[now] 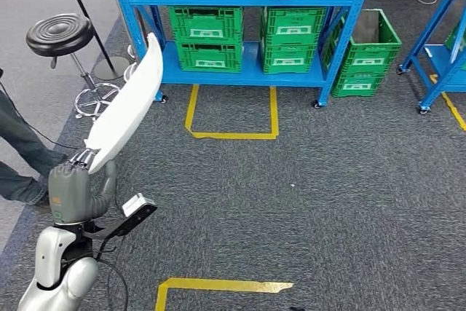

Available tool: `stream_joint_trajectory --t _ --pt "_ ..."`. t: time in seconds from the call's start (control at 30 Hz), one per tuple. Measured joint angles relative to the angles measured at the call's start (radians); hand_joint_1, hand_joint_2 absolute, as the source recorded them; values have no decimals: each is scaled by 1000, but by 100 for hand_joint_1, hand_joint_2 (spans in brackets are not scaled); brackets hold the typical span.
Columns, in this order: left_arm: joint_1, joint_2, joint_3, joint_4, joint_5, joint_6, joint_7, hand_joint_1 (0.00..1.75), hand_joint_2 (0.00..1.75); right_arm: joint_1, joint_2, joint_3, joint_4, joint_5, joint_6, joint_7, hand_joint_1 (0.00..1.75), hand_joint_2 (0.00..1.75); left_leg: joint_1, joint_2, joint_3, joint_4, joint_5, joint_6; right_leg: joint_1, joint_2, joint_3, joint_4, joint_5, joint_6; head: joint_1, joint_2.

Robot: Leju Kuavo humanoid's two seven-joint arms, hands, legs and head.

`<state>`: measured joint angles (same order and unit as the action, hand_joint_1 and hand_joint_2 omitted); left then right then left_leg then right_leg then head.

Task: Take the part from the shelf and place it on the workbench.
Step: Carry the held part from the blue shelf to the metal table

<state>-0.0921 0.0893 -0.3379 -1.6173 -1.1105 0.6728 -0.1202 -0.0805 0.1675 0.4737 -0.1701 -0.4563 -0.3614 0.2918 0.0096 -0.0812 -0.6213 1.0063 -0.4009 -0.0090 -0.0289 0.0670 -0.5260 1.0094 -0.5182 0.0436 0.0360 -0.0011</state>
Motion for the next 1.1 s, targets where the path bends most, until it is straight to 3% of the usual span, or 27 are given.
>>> stream_joint_trajectory --t 0.03,0.1,0.13,0.2,0.27,0.3,0.33,0.37,0.43,0.5,0.53,0.57,0.63,0.7,0.73,0.77,0.8,0.87,0.93,1.0,1.07,1.1 --pt "1 0 0 -1 0 0 0 175 175 0 0 0 0 0 0 0 0 0 2 -8 -4 -1 4 -6 0 -13 -1 3 3 -9 -1 0" --pt "1 1 0 -1 0 0 0 175 175 0 0 0 0 0 -1 1 0 0 3 9 -15 19 -11 -16 0 -34 -2 2 10 -23 -5 0" --pt "0 1 0 -1 0 0 0 175 175 1 0 0 0 0 -1 1 0 0 2 28 -31 56 -36 -19 0 -47 -4 1 12 -30 -8 0" --pt "-1 2 0 -1 0 0 0 175 175 3 0 0 0 0 -1 1 0 0 2 62 -82 182 -107 -24 4 -72 -8 1 14 -36 -14 0" --pt "2 2 0 -1 0 0 0 175 175 5 0 0 0 0 0 0 0 0 3 69 -115 280 -145 -25 7 -100 -12 1 15 -38 -14 0" --pt "2 2 0 -1 0 0 0 175 175 6 0 0 0 1 0 -1 0 0 3 71 -108 279 -137 -24 8 -113 -13 2 14 -39 -14 0" --pt "3 2 0 -1 0 0 0 175 175 6 0 0 0 1 0 -1 0 0 2 77 -81 238 -113 -21 9 -126 -13 2 14 -38 -14 0" --pt "3 2 0 -2 0 0 0 175 175 5 0 0 0 2 0 -2 0 0 0 93 -43 174 -83 -16 10 -138 -11 2 13 -38 -14 0" --pt "0 2 0 -2 0 0 0 175 175 5 0 0 0 3 0 -3 0 0 -11 143 21 55 -50 -5 16 -158 -10 3 10 -32 -14 0" --pt "-2 1 0 -4 0 0 0 175 175 4 0 0 0 3 1 -3 0 0 -20 162 34 16 -51 6 22 -180 -10 3 8 -24 -15 0" --pt "-2 1 0 -4 1 -1 0 175 175 3 0 0 0 3 2 -3 0 0 -20 150 30 13 -50 13 22 -192 -8 1 7 -20 -15 0" --pt "0 1 0 -5 1 -1 0 175 175 2 0 0 0 3 2 -3 0 0 -18 138 29 10 -47 20 21 -189 -8 2 3 -14 -14 0" --pt "-1 1 1 -6 1 -2 0 175 175 1 0 0 0 3 4 -3 0 0 -13 114 28 5 -41 33 17 -143 -27 44 -29 -5 -13 0" --pt "-3 -1 1 -7 2 -2 0 175 175 2 0 0 0 3 4 -3 0 0 -12 90 24 4 -37 41 15 -86 -86 166 -91 -2 -9 0" --pt "-3 -2 1 -7 2 -3 0 175 175 3 0 0 0 3 5 -2 0 0 -13 77 22 4 -36 43 16 -75 -121 235 -117 -2 -8 0" --pt "-2 -3 0 -7 2 -3 0 175 175 3 0 0 0 3 4 -2 0 0 -14 63 22 5 -36 43 17 -71 -146 279 -125 -3 -8 0" --pt "-1 -3 0 -7 2 -3 0 175 175 4 0 0 0 3 4 -2 0 0 -15 48 21 6 -36 44 19 -69 -155 288 -114 -6 -8 0" --pt "0 -4 0 -7 2 -3 0 175 175 4 0 0 0 3 3 -1 0 0 -17 18 23 8 -35 43 19 -54 -116 188 -40 -15 -8 0" --pt "-2 -6 0 -7 2 -4 0 175 175 4 0 0 0 3 2 0 0 0 -18 -8 20 12 -35 39 18 -11 -58 57 13 -24 -9 0" --pt "-4 -8 0 -7 2 -5 0 175 175 2 0 0 0 3 3 1 0 0 -13 -30 12 14 -30 28 19 12 -34 11 19 -28 -10 0" --pt "-4 -8 -1 -7 2 -6 0 175 175 -1 1 0 0 2 11 9 0 0 -10 -42 6 13 -26 16 19 -8 -27 1 25 -33 -9 0" --pt "-5 -8 -2 -7 5 -8 -2 175 175 -1 2 0 0 0 21 19 0 0 -12 -26 2 20 -32 10 17 -20 -24 -4 28 -38 -12 0"
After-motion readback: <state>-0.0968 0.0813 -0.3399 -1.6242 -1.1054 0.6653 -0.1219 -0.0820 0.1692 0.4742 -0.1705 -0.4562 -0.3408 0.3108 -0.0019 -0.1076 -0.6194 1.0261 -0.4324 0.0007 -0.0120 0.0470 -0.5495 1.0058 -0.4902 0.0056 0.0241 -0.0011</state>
